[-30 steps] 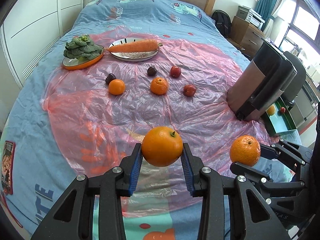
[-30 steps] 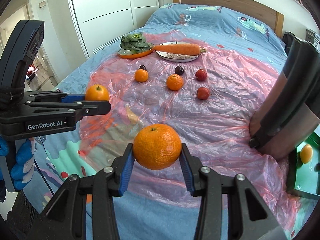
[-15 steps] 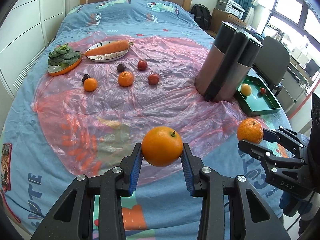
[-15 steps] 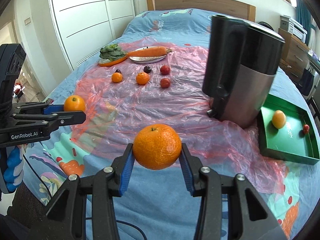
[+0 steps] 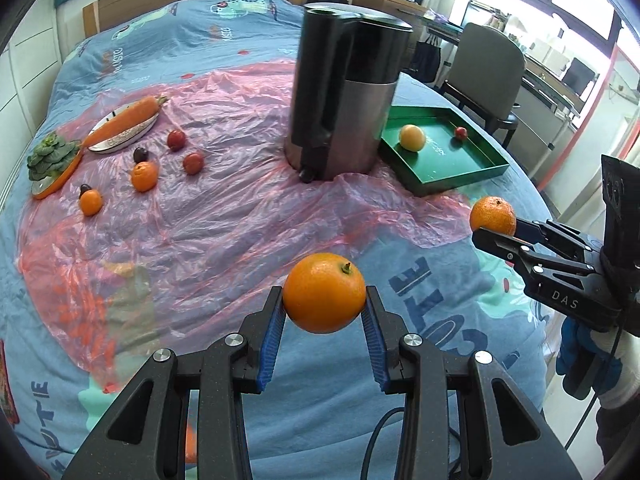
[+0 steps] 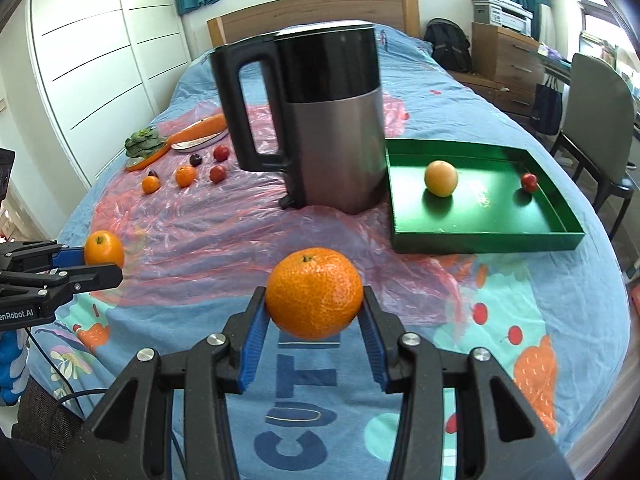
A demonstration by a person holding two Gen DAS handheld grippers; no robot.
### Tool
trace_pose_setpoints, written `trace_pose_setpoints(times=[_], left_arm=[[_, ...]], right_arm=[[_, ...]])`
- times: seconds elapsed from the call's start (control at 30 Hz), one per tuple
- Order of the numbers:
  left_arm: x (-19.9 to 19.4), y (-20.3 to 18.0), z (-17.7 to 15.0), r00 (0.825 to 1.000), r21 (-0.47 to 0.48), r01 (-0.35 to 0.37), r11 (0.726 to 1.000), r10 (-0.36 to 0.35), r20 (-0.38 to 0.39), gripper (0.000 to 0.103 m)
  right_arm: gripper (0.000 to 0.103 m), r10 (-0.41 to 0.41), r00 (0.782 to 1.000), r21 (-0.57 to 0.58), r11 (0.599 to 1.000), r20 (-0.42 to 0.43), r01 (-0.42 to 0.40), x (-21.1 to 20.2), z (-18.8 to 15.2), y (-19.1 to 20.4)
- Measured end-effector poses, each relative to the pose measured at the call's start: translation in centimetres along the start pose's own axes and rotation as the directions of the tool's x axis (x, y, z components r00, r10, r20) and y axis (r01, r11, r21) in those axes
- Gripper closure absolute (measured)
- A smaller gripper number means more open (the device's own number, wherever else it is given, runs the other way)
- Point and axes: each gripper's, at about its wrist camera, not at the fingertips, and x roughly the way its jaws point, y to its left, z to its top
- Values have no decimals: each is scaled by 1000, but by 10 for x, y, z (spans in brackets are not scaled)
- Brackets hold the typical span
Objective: Organize fruits
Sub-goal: 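Carry the orange and tangerine over the green tray with both tools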
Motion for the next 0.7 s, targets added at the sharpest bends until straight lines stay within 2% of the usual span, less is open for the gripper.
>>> trace_pose_setpoints(times=[0.37, 0.7], left_arm=[[35, -68, 44, 998, 109, 61, 992, -57, -39, 70], [95, -116, 104, 992, 177, 110, 978, -98, -75, 70]], right_arm=[[83, -64, 997, 87, 994, 34, 61, 0, 12, -77], [83, -141, 989, 139, 981, 35, 135, 27, 39, -155]])
